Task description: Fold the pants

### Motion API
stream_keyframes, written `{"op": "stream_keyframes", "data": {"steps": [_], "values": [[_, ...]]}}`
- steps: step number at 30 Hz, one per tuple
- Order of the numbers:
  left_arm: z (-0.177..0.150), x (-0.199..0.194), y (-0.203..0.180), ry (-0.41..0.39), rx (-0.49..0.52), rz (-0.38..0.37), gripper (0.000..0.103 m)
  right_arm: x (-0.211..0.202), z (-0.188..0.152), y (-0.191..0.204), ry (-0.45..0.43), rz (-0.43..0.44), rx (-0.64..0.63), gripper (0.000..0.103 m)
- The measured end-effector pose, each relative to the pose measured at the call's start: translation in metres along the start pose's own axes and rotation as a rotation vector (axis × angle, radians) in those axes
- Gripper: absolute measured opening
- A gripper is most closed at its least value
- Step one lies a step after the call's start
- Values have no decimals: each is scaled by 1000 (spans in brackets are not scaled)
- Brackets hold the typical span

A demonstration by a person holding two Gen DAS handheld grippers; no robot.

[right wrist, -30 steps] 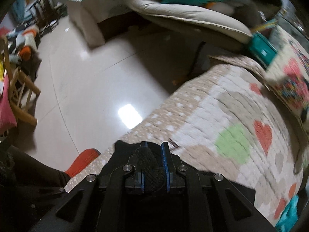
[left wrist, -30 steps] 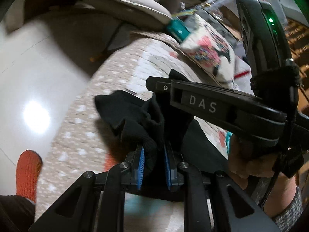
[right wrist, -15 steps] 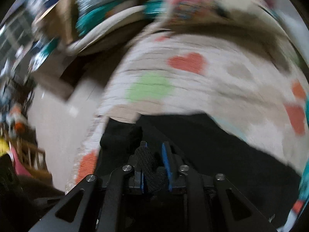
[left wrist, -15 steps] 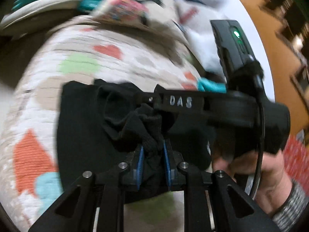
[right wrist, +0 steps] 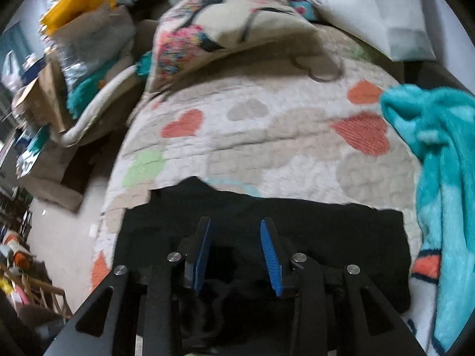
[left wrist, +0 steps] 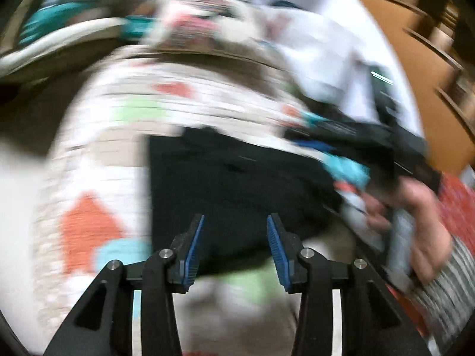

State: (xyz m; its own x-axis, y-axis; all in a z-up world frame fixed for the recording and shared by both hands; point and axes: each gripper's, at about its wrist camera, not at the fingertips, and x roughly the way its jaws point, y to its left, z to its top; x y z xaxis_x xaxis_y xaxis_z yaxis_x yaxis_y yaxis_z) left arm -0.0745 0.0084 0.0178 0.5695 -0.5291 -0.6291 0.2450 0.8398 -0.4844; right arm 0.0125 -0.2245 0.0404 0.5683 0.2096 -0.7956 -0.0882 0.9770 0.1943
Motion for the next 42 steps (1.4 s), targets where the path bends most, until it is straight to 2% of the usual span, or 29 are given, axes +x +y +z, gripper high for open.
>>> {"op": "stream_keyframes", "data": {"steps": [1, 3, 6, 10, 14, 16, 20, 22, 24, 27, 29, 30, 31, 32, 33, 35, 38, 39, 40, 41, 42], "values": [[2, 1, 17, 0, -56, 57, 41, 0, -2, 5, 6, 18, -8, 38], [7, 11, 40, 31, -146, 123, 41, 5, -3, 19, 21, 59, -20, 38], [2, 24, 63, 92, -246, 139, 41, 15, -7, 35, 41, 68, -36, 38], [-9, 34, 57, 143, -220, 135, 41, 32, -19, 42, 81, 44, -48, 38], [-16, 47, 39, 187, -176, 142, 42, 49, -36, 42, 157, 103, -29, 38], [-19, 48, 37, 189, -160, 154, 42, 54, -40, 35, 175, 34, -20, 38], [-17, 48, 42, 187, -193, 136, 44, 53, -42, -3, 161, -202, 74, 38], [-16, 49, 46, 180, -220, 124, 44, 44, -41, -16, 130, -225, 130, 38], [-15, 50, 46, 170, -224, 118, 50, 34, -34, -10, 83, -204, 115, 38], [-15, 55, 38, 147, -214, 108, 61, 38, -13, 29, 96, -65, -6, 42], [-17, 57, 32, 140, -186, 122, 61, 53, -1, 56, 149, 2, -96, 57], [-18, 58, 29, 142, -170, 124, 58, 63, 3, 70, 175, 24, -139, 59], [-19, 60, 26, 144, -151, 122, 51, 74, 6, 83, 199, 34, -184, 59], [-19, 62, 24, 154, -141, 120, 33, 87, 10, 100, 222, 26, -238, 59], [-20, 64, 24, 166, -135, 121, 26, 98, 9, 114, 241, 11, -281, 60], [-19, 64, 26, 170, -147, 121, 21, 126, 11, 135, 299, -8, -348, 61], [-17, 64, 32, 187, -180, 108, 16, 161, 6, 150, 380, -108, -402, 60], [-16, 64, 34, 191, -188, 104, 14, 161, 6, 153, 368, -124, -406, 56], [-15, 64, 35, 197, -194, 101, 14, 158, 8, 158, 365, -109, -408, 24], [-14, 63, 36, 202, -196, 100, 12, 157, 9, 158, 374, -107, -397, 12], [-13, 63, 37, 210, -201, 98, 12, 156, 10, 157, 375, -103, -378, 12]]}}
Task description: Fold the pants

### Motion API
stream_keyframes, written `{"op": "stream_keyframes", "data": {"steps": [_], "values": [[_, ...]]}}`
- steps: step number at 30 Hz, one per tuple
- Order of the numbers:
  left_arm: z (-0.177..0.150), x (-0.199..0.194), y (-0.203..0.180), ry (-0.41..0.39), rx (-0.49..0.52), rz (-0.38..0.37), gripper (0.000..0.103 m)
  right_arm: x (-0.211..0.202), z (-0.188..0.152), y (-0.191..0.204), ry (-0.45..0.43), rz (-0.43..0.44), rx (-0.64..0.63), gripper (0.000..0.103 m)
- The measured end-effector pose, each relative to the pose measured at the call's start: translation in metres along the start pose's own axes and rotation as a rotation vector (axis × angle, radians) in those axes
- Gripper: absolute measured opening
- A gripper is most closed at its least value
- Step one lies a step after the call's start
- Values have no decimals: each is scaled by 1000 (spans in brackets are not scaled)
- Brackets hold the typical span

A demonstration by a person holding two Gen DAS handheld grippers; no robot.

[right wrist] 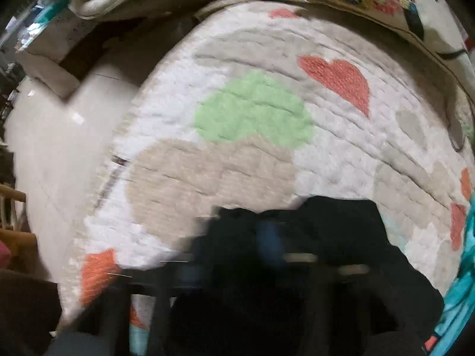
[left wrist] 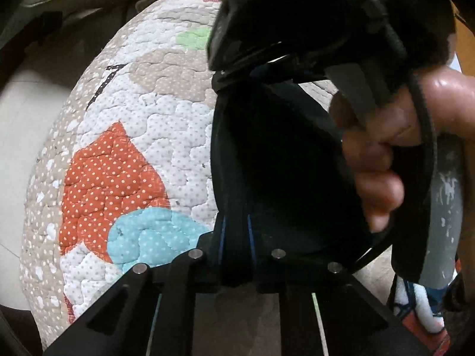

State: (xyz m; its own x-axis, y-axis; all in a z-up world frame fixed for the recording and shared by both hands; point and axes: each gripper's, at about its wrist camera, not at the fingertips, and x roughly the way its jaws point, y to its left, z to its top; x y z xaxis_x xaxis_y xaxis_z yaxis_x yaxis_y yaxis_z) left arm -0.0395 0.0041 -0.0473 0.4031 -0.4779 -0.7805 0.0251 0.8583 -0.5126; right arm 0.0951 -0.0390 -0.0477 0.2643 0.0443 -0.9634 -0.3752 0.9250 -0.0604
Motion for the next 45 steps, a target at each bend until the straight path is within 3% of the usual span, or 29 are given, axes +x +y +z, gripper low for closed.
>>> {"op": "stream_keyframes", "data": {"steps": [5, 13, 16, 18, 19, 20, 21, 23, 26, 30, 33, 39, 45], "values": [[1, -9, 10, 16, -23, -5, 8, -6, -7, -8, -30, 87, 88, 9], [-1, -41, 37, -51, -40, 126, 9, -8, 11, 41, -54, 163, 30, 9], [-1, -49, 50, -49, -117, 80, 11, -2, 21, 51, -33, 181, 18, 15], [1, -58, 54, -77, -139, 59, 17, -19, 18, 37, -67, 222, 41, 20], [2, -65, 54, -107, -138, 58, 21, -32, 13, 24, -99, 232, 69, 30], [4, -70, 53, -134, -135, 60, 30, -47, 6, 5, -142, 221, 117, 37], [5, -74, 51, -162, -132, 62, 38, -60, -3, -15, -180, 199, 161, 38], [8, -81, 47, -205, -127, 64, 43, -86, -33, -58, -239, 129, 235, 38], [19, -75, 46, -212, -127, 66, 44, -110, -80, -102, -269, 35, 326, 38], [25, -57, 34, -169, -104, 83, 45, -119, -137, -141, -289, 29, 448, 38], [25, -42, 24, -159, -70, 102, 45, -113, -158, -143, -302, 49, 474, 38], [15, -18, -12, -155, 88, 148, 45, -91, -150, -133, -301, 117, 446, 38], [10, 3, -37, -113, 172, 138, 46, -59, -164, -132, -239, 28, 454, 38]]}}
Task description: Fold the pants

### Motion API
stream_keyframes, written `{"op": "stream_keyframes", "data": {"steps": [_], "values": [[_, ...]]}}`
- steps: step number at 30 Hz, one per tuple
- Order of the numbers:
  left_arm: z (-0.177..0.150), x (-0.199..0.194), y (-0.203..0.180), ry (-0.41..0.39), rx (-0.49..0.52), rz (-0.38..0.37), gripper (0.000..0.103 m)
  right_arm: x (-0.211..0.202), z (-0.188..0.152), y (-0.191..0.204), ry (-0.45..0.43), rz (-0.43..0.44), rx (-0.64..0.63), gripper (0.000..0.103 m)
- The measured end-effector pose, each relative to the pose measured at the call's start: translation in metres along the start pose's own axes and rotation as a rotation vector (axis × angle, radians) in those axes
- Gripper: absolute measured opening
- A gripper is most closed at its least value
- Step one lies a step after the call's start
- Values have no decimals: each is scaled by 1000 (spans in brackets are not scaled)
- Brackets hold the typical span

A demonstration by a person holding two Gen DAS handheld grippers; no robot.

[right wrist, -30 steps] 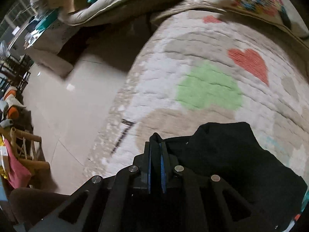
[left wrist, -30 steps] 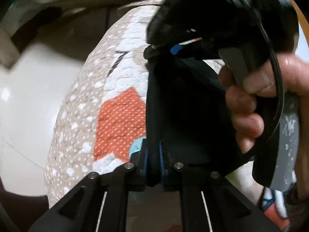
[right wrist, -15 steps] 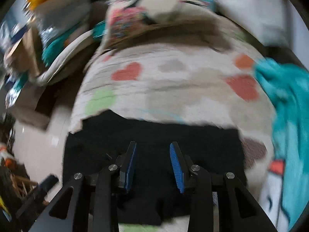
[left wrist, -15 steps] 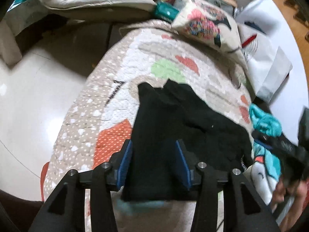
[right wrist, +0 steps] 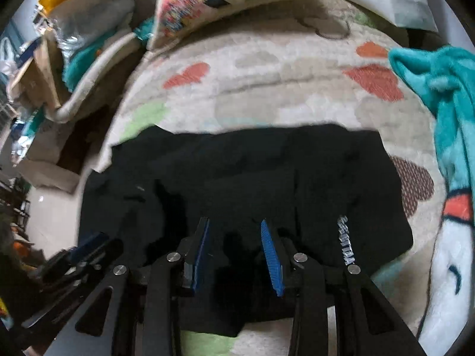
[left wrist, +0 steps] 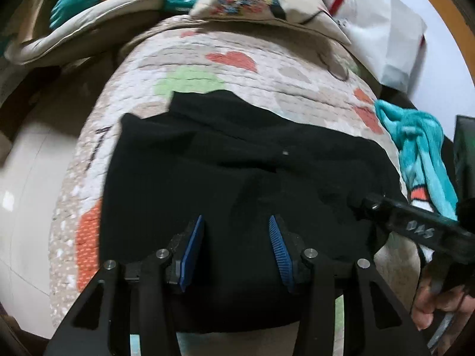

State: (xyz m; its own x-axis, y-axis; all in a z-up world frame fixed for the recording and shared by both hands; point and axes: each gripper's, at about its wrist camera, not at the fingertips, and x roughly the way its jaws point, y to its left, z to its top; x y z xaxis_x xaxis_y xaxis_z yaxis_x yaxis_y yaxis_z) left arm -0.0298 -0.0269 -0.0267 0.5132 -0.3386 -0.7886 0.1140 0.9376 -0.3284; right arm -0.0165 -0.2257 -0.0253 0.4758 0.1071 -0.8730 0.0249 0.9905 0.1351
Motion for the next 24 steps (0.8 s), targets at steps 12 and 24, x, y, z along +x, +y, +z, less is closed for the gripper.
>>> {"op": "stream_keyframes", "data": {"steps": [12, 24], "values": [[5, 8, -5, 19, 3, 14, 56, -20, -5, -36, -86, -122, 138, 49], [14, -16, 37, -17, -177, -26, 56, -25, -11, -26, -122, -46, 161, 52]]}}
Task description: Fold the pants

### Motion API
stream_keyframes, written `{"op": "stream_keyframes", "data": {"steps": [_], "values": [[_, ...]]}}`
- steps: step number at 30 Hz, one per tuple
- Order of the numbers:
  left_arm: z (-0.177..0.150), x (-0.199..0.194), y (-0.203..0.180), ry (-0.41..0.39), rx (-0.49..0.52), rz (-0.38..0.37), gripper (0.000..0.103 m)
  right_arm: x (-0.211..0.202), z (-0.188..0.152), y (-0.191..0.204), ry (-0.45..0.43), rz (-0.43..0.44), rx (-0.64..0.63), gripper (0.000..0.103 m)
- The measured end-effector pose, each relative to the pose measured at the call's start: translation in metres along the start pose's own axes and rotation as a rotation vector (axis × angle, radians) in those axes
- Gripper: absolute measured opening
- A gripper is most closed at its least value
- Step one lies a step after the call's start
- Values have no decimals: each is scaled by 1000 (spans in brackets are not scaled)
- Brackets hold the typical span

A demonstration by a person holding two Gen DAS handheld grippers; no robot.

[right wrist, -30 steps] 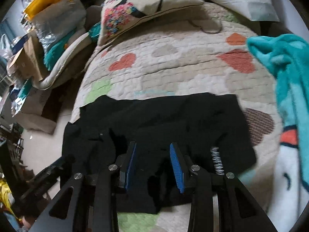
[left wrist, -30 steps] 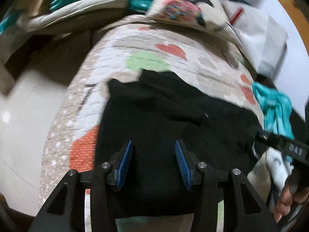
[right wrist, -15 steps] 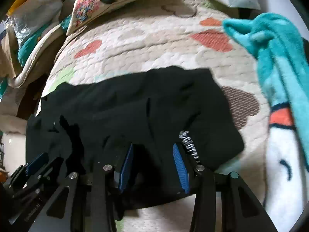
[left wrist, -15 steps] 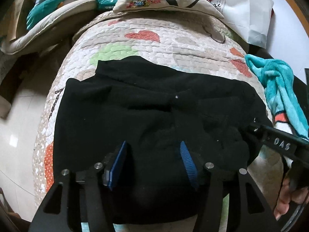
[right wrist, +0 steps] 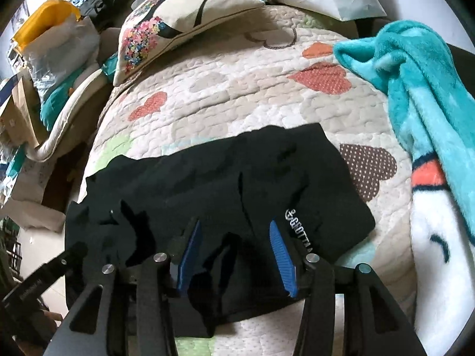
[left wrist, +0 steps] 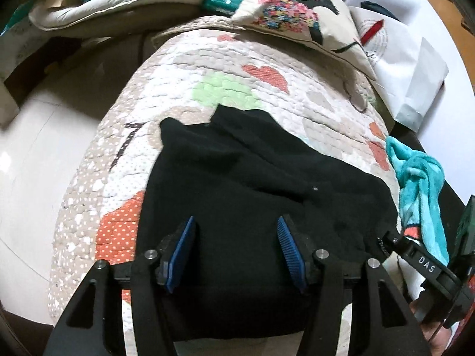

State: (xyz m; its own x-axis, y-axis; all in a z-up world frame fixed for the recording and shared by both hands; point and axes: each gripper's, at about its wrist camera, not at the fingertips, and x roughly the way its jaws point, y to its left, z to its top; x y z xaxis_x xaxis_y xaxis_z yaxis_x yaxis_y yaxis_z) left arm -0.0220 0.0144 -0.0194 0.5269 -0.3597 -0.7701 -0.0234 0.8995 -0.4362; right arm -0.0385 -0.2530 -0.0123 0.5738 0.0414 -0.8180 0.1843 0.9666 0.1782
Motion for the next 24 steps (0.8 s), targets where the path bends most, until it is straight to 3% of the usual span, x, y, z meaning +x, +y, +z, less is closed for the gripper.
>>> {"op": "stream_keyframes", "data": {"steps": [4, 9, 14, 18, 21, 24], "values": [[1, -5, -20, -8, 82, -34, 56, -13, -12, -28, 1, -28, 122, 54], [5, -14, -44, 2, 163, -84, 56, -19, -26, -58, 24, 23, 276, 54], [2, -14, -54, 3, 247, -24, 56, -25, -24, -51, 3, 94, 277, 54], [9, -9, -66, 40, 254, -29, 56, -32, -22, -48, -19, 119, 277, 55], [29, -2, -101, 35, 296, -77, 57, -35, -27, -64, -23, 77, 337, 58], [47, 20, -150, 62, 391, -114, 57, -31, -31, -78, 1, 90, 411, 58]]}}
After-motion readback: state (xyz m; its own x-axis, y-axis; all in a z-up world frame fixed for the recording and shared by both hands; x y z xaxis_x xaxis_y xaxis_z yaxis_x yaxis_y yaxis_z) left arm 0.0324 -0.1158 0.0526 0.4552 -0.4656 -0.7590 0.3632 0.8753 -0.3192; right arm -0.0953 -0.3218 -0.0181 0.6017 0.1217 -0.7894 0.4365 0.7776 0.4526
